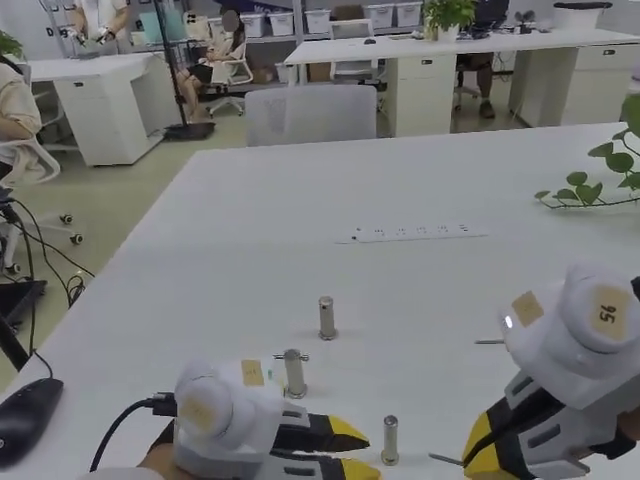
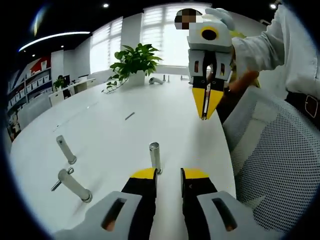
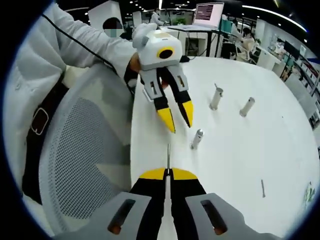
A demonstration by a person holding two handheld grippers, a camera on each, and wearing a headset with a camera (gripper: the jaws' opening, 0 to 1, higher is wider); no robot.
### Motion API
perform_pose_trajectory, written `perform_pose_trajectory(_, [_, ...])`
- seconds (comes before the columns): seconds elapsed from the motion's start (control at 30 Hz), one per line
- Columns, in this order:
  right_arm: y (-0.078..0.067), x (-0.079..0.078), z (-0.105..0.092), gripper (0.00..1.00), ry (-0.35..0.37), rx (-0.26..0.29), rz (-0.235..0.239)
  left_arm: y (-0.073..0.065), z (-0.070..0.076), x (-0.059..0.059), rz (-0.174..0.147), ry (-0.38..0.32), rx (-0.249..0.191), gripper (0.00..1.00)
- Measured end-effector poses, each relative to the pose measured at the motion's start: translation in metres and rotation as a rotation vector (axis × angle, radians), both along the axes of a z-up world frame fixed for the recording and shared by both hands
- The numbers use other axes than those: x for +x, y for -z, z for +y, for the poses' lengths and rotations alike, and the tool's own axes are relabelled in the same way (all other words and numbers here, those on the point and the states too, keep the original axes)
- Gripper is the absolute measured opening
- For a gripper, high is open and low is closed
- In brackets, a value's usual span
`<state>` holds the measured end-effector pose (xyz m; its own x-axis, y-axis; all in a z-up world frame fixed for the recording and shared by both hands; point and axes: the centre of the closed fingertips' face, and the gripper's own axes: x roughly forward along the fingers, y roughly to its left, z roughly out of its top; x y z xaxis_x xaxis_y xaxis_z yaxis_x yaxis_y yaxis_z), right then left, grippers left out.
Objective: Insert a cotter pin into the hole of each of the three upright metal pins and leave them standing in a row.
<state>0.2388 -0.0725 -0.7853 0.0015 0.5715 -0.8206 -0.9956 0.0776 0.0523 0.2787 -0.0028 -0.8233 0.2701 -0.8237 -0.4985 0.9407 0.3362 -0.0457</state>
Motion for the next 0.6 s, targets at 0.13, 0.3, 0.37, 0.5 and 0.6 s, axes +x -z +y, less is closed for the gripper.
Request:
perform_pose_trajectory(0.13, [0.003, 0.005, -0.005, 0.03, 0.06, -0.002, -0.001, 0.011, -0.002, 0.008, 0.003, -0.035, 0.015, 0.19])
perform_pose_trajectory(0.3, [0.007, 0.009, -0.009, 0.03, 0.114, -0.003, 0.001, 0.017, -0.005, 0.012, 0.004, -0.068, 0.02, 0.18])
perform_pose_trajectory(0.37, [0.008, 0.008, -0.009, 0.03, 0.124, -0.004, 0.005, 0.018, -0.006, 0.013, 0.0, -0.076, 0.02, 0.18])
perform_pose_trajectory(0.5, [0.009, 0.008, -0.011, 0.03, 0.132, -0.015, 0.009, 0.019, -0.007, 0.018, 0.003, -0.098, 0.012, 0.18])
perform_pose_trajectory(0.6, [0.011, 0.008, -0.012, 0.03, 0.135, -0.028, 0.008, 0.019, -0.009, 0.022, 0.012, -0.115, -0.009, 0.18])
